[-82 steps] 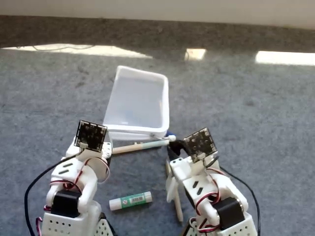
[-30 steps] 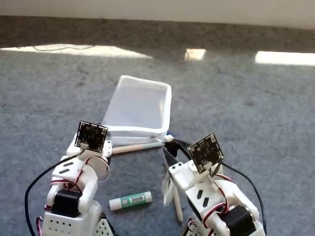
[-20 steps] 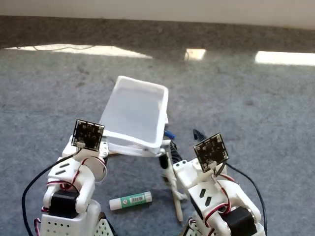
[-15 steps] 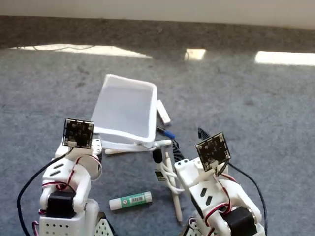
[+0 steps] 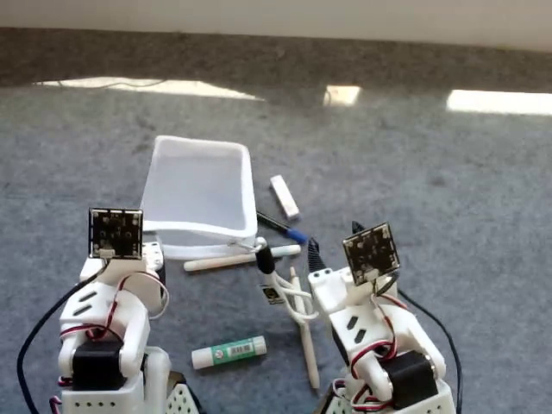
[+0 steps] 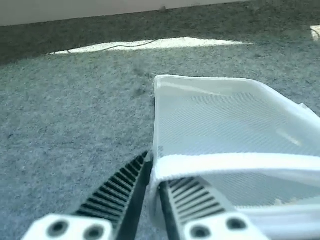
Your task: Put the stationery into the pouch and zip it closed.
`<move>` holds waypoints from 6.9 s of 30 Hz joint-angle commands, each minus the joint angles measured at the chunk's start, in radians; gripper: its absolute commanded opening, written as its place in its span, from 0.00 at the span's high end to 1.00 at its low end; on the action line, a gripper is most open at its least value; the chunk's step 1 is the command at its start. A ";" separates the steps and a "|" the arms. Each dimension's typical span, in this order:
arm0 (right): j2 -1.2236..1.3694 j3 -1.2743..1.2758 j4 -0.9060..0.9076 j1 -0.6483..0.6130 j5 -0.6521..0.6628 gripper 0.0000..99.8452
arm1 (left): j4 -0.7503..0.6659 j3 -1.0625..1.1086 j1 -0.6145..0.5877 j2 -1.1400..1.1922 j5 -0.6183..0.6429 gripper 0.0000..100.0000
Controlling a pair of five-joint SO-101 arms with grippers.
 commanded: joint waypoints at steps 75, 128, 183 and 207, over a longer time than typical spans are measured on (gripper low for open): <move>0.990 -0.265 -0.077 -0.208 -0.077 0.82 | 0.298 -0.759 -0.291 0.797 0.052 0.99; 1.193 -0.420 -0.071 -0.133 -0.077 0.99 | 0.292 -0.740 -0.295 0.797 0.049 0.99; 0.346 -0.725 -0.136 -0.234 0.018 0.99 | 0.292 -0.737 -0.292 0.803 0.051 0.99; 0.647 -0.727 -0.685 -0.545 0.149 0.99 | 0.285 -0.783 -0.242 0.805 0.049 0.99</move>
